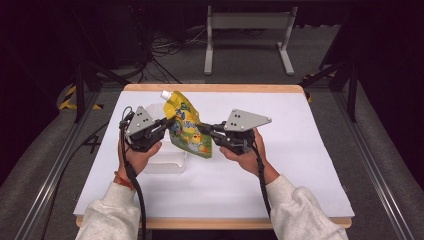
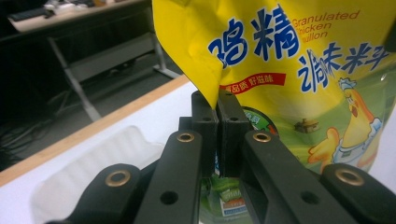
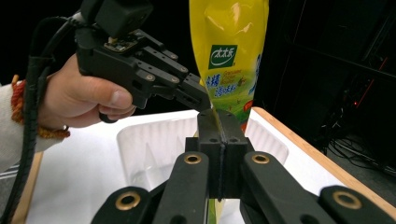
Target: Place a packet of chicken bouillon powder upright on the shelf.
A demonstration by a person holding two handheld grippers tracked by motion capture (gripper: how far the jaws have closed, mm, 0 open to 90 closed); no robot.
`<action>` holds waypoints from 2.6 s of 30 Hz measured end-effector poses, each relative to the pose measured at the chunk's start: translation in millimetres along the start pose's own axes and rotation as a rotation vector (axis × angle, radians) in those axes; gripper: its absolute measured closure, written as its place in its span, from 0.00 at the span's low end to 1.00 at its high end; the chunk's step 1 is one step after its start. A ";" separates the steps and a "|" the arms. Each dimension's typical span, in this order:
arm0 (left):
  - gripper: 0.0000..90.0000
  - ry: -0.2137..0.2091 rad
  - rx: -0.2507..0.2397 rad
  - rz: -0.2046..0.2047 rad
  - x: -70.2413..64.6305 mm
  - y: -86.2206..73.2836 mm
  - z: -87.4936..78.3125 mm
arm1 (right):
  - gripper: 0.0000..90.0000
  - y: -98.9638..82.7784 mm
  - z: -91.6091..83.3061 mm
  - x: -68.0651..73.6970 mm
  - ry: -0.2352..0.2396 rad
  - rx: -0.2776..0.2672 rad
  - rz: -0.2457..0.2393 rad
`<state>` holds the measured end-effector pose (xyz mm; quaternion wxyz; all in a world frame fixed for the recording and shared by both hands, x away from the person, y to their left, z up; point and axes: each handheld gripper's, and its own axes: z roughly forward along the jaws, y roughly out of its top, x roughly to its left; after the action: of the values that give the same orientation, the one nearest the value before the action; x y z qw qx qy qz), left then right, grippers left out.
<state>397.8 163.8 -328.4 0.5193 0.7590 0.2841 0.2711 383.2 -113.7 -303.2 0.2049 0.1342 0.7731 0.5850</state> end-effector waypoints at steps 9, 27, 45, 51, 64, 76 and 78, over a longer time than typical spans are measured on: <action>0.99 0.088 -0.026 0.016 17.9 -8.4 -1.9 | 1.00 4.8 30.8 -9.4 -0.010 -0.004 0.001; 0.97 0.121 -0.051 -0.094 57.9 -36.8 -6.5 | 1.00 0.7 86.2 -14.5 -0.010 0.005 0.028; 0.98 0.145 -0.065 -0.119 71.7 -48.4 -4.9 | 1.00 -5.0 109.1 -25.2 -0.020 0.004 0.052; 0.97 0.139 -0.068 -0.136 75.7 -54.4 -1.1 | 1.00 -10.1 115.6 -28.2 -0.023 0.013 0.056; 0.98 0.124 -0.031 -0.149 77.0 -62.4 1.9 | 1.00 -18.6 121.9 -32.1 -0.016 0.036 0.076; 0.97 0.108 -0.032 -0.172 77.1 -63.6 -7.0 | 1.00 -22.2 123.1 -24.7 -0.011 0.049 0.077; 0.97 0.106 -0.038 -0.181 77.8 -64.5 -7.1 | 1.00 -21.9 123.5 -24.6 -0.017 0.050 0.084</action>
<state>437.0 243.0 -377.9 0.5403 0.7049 0.3730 0.2682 464.0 -25.9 -348.8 0.1833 0.1766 0.7795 0.5723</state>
